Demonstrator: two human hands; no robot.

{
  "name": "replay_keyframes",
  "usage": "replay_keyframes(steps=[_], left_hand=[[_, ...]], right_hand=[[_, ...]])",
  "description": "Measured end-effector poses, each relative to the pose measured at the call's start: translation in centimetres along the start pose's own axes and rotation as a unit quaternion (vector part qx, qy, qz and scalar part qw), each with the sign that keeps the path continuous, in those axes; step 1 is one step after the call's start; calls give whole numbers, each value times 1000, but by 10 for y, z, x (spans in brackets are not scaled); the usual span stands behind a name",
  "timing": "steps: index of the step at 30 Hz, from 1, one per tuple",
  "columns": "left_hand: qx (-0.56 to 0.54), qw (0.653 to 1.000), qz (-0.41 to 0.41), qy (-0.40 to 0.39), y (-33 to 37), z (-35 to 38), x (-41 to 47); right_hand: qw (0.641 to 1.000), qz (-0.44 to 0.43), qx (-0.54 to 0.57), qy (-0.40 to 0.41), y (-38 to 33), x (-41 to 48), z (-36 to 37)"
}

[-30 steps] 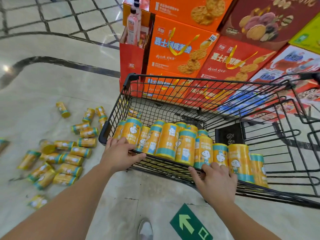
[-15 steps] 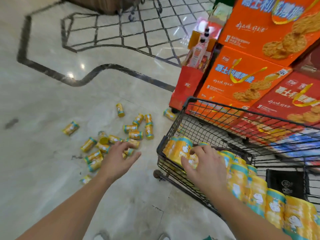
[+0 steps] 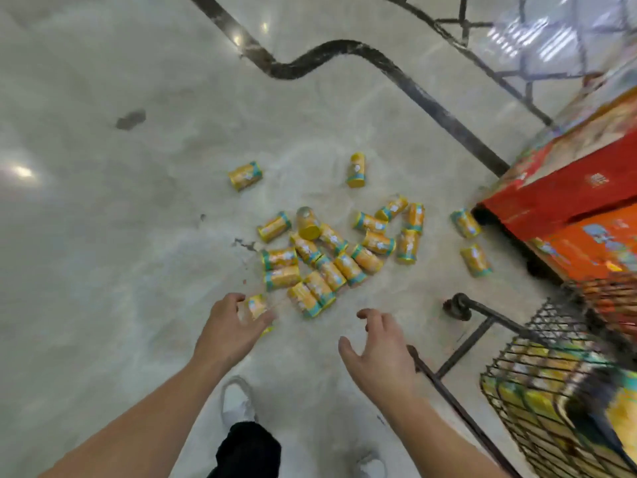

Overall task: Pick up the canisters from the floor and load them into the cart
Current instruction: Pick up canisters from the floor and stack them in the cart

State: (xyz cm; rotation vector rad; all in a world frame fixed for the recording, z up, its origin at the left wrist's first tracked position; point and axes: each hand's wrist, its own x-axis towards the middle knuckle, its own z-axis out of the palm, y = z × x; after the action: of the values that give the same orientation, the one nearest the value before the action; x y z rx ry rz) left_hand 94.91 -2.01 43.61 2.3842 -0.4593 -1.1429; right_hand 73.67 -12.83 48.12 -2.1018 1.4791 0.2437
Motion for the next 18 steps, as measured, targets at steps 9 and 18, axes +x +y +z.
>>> replay_keyframes(steps=[9, 18], left_hand=[[3, 995, -96, -25, -123, 105, 154], [-71, 969, -226, 71, -223, 246, 284]], right_hand=[[992, 46, -38, -114, 9, 166, 217], [989, 30, -96, -112, 82, 282, 407]])
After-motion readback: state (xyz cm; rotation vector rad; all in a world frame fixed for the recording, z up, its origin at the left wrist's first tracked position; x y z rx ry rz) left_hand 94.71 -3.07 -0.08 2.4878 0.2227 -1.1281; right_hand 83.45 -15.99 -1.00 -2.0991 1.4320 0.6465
